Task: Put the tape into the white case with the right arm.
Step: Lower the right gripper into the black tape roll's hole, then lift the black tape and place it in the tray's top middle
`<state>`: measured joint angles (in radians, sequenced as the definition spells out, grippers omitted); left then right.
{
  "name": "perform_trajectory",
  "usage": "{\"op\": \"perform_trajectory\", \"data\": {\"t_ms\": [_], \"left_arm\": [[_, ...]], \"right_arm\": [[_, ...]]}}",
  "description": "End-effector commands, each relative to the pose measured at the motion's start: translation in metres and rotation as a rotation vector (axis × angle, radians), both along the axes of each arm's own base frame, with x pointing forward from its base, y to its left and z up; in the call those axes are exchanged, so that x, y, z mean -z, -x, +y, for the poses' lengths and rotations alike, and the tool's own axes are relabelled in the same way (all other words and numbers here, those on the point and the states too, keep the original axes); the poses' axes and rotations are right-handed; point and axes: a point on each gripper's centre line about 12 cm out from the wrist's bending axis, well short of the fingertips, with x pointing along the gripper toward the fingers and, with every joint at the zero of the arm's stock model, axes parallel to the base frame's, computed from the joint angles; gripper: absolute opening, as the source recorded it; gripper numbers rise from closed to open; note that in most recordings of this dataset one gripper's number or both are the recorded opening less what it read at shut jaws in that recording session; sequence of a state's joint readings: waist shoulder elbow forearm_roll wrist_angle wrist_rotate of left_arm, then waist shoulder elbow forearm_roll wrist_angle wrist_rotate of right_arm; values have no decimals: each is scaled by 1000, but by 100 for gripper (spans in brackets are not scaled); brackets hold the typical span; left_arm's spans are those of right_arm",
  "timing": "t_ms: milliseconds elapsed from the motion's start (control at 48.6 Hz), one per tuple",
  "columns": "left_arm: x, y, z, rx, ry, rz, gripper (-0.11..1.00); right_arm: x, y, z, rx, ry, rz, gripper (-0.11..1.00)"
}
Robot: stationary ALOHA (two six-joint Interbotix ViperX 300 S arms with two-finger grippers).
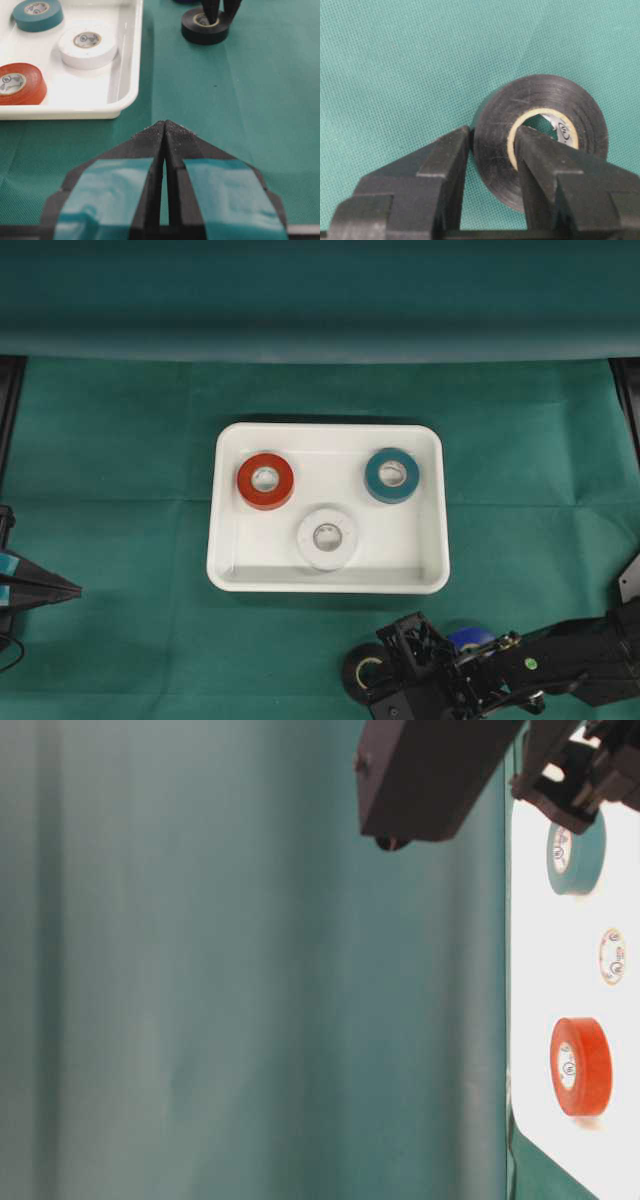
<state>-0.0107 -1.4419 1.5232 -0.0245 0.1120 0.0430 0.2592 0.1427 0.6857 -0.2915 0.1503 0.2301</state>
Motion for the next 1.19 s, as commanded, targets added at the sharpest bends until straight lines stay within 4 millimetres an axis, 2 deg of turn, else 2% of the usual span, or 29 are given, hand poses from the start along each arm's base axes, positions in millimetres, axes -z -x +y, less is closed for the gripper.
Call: {"op": "perform_trajectory", "data": {"t_ms": [0, 185, 555, 823, 966, 1172], "left_arm": [[-5, -1, 0, 0, -3, -15, 0], [-5, -1, 0, 0, -3, -15, 0], [-5, -1, 0, -1, -3, -15, 0], [-5, -1, 0, 0, -3, -15, 0], [-5, -1, 0, 0, -3, -15, 0], [-5, -1, 0, 0, -3, -15, 0]], "right_arm": [[-10, -5, 2, -2, -7, -29, 0], [-17, -6, 2, 0, -4, -36, 0], [-73, -12, -1, 33, 21, -70, 0], [-76, -15, 1, 34, 20, -74, 0], [-74, -16, -11, 63, 23, -70, 0], [-80, -28, -54, 164, 33, -93, 0]]}}
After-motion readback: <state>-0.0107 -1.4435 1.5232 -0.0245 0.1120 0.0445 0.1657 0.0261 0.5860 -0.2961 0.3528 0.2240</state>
